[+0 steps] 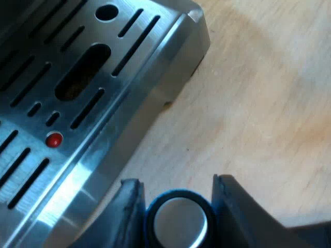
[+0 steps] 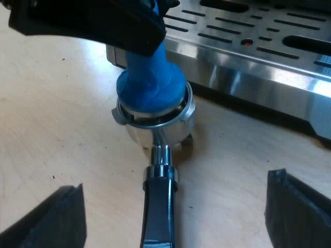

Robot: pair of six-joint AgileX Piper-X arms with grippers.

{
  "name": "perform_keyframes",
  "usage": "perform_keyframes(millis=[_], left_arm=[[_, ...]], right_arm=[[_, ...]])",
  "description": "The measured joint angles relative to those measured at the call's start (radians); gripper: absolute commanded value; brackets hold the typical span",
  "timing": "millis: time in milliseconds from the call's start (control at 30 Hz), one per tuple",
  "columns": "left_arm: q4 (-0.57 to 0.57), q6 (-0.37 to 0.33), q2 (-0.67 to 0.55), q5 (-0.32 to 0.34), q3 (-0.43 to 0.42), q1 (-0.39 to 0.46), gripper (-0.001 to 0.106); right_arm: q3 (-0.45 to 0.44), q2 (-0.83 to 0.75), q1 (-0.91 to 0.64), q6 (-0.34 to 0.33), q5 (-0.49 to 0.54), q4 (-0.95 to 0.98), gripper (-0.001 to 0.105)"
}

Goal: Grind coffee beans and then tamp

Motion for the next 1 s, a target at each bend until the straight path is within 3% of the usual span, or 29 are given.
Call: perform_keyframes(millis=[233,1000], left_arm=[[-0.067,0.006,-0.002,-0.003,0.077,0.0,0.0],[-0.231,0.007,-0.024,0.005,0.195,0.0,0.0]], right_arm=[[0.0,0.0,0.0,0.0,0.0,0.0,0.072],[0.0,0.0,0.0,0.0,0.0,0.0,0.072]])
